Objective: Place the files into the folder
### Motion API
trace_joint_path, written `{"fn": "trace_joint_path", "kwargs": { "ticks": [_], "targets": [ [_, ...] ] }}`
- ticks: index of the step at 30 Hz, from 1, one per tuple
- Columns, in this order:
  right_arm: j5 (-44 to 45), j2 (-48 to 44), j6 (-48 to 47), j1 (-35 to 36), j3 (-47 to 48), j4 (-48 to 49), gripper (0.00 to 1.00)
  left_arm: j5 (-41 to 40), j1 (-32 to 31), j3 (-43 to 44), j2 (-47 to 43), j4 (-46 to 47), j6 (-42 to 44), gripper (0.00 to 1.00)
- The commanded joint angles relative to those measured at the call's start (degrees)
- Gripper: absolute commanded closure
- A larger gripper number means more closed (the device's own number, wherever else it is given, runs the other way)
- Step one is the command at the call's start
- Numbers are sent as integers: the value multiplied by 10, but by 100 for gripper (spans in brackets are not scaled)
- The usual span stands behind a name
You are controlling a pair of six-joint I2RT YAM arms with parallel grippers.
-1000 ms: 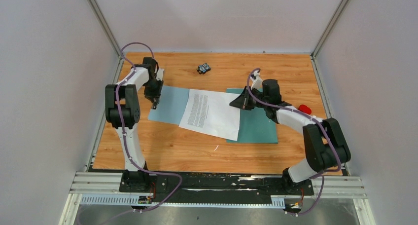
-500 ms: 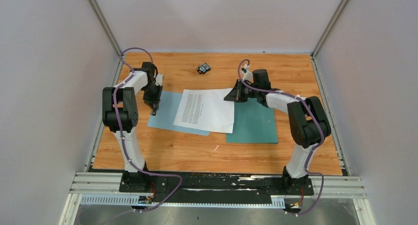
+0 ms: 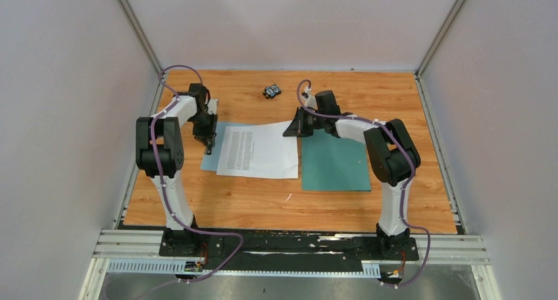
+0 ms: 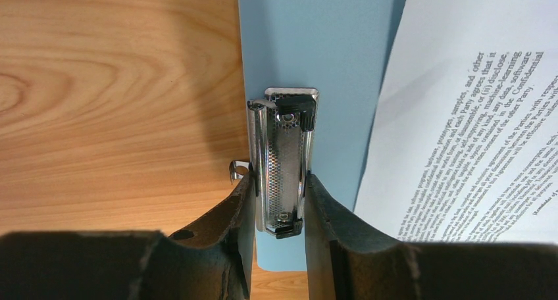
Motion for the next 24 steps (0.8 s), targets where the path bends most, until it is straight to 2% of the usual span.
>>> {"fn": "trace_joint_path", "kwargs": {
  "ticks": [1,9,16,21,24],
  "targets": [
    [19,22,4,4,42,-1,100,47,-2,-8,-12,-7,-10,100],
    [32,49,-5,7,76,-11,100,79,9,-10,-19,-15,-10,100],
    [35,77,-49,11,124,-71,100,107,29,-20,-24,-12,1,100],
    [59,79,-75,16,145,-102,90,91,32,-12,-24,-27,4,100],
    [73,64,-86,16,146,-113,80,73,32,-13,-28,-23,-4,100]
  ]
}}
